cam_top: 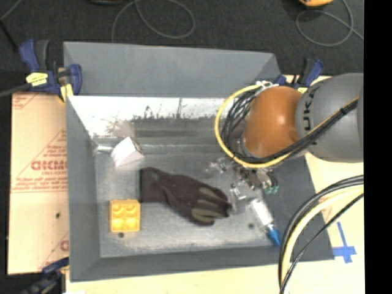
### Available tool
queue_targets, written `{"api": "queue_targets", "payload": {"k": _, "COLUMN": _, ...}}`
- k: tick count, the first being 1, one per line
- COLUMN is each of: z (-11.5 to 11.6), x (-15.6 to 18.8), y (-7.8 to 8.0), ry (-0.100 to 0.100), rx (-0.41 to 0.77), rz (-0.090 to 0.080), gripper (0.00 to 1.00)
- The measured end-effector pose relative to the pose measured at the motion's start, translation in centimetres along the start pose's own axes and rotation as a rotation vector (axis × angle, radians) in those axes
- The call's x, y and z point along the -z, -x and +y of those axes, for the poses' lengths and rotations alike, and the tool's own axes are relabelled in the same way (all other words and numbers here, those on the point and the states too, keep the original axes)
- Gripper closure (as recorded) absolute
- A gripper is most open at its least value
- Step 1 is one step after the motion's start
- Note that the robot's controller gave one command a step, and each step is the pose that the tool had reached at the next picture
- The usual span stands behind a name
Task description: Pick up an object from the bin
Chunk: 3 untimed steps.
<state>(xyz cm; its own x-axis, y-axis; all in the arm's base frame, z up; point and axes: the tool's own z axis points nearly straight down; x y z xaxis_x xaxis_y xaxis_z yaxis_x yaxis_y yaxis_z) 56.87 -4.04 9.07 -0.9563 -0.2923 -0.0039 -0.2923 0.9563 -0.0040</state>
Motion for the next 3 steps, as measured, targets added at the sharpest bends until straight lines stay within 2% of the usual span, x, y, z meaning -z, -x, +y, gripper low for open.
{"api": "queue_targets", "payload": {"k": 1, "z": 4.0, "x": -1.7, "y": 4.0, "ry": -0.003, "rx": 0.118, "rz": -0.005, "gripper": 1.00}}
{"api": "queue_targets", "payload": {"k": 2, "z": 4.0, "x": -1.7, "y": 4.0, "ry": -0.003, "rx": 0.118, "rz": -0.005, "gripper": 1.00}}
{"api": "queue_targets", "payload": {"k": 3, "z": 5.6, "x": -1.7, "y": 5.3, "ry": -0.007, "rx": 0.124, "rz": -0.010, "gripper": 1.00}}
